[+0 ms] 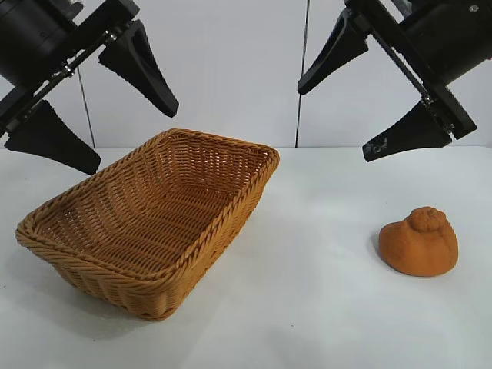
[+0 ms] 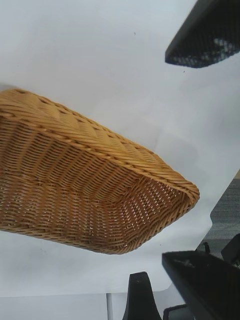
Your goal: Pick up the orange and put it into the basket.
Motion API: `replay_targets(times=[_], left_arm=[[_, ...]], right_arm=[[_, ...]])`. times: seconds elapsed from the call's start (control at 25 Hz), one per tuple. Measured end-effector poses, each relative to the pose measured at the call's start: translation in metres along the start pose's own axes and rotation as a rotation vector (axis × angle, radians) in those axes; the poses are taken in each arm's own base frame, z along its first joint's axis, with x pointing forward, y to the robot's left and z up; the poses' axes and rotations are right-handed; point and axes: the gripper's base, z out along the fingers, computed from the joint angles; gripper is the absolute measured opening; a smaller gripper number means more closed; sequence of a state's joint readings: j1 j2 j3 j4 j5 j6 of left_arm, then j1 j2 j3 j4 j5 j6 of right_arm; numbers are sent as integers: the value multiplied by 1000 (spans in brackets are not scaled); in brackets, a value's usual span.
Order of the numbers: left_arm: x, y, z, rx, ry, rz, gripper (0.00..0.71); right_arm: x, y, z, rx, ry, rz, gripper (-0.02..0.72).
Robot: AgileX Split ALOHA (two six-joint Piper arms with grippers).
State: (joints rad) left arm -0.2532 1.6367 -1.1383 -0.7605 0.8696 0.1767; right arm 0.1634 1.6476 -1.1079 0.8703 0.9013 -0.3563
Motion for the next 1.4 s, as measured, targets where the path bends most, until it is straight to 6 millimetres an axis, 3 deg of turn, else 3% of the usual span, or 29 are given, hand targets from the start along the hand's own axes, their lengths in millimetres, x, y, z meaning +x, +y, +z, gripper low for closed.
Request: replay_targets(times=[0.48,0.72,0.92,1.12,1.4], left_arm=[[5,2,-1,-26,46,-60,693],[17,1,-20,-101,37,-146,693],[47,12,-29,-157,13,-334,693],[67,31,-21,-180,-67,-592,693],[73,48,-11,-181,-181,-783,693]], right_arm=[[0,0,0,0,0,1,683],[0,-1,0,6,-2,-3,683],[-1,-1,0,13,-7,-7,683],[-1,-1,0,14,-9,-7,683],[-1,-1,0,16,-10,-8,683]])
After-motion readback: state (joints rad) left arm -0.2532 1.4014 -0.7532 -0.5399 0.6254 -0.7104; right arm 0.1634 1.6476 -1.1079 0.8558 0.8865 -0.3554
